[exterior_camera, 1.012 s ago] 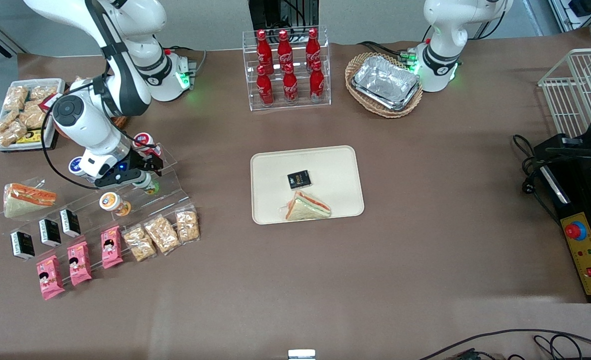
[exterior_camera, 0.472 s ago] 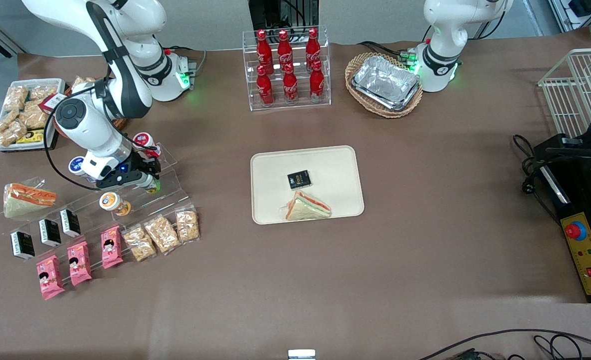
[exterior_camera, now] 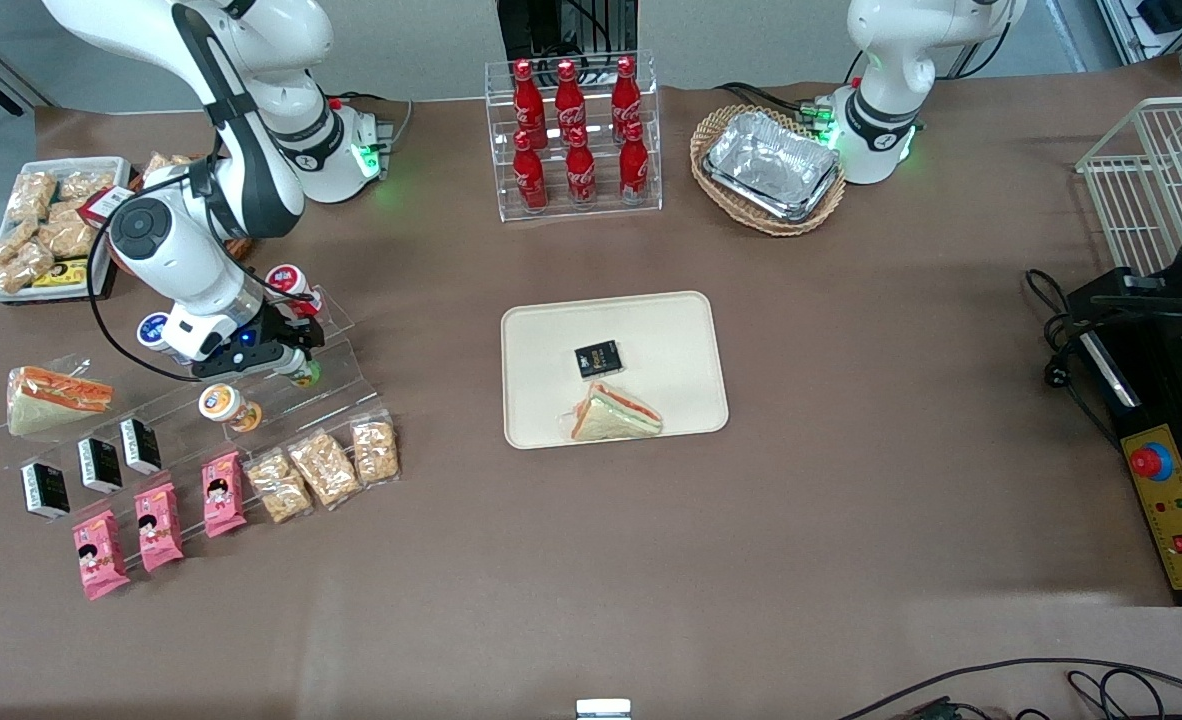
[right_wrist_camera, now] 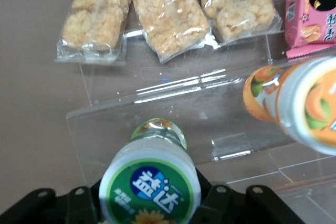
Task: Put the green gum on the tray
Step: 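Lift the green gum bottle and carry it toward the cream tray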
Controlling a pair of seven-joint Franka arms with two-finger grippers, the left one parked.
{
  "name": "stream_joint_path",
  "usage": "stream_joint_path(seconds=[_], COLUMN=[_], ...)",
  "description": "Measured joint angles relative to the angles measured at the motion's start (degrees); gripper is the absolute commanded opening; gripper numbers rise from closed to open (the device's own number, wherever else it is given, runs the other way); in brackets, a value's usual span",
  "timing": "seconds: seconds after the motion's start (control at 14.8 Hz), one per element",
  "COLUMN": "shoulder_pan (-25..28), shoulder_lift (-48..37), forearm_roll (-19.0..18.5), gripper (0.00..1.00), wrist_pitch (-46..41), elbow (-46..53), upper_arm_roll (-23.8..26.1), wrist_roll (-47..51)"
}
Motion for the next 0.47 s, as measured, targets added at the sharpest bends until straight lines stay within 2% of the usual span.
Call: stream_joint_path(seconds=[0.13,0.47], shoulder_pan=[0.0,0.0], shoulder_lift=[-0.24,-1.33], forearm_roll=[0.0,0.01], gripper=[0.15,0.16], wrist_pitch=[-5.55,-31.2], elbow=[3.32,21.14], upper_arm_roll=[-0.03,-0.03], wrist_roll=[0.08,0.83])
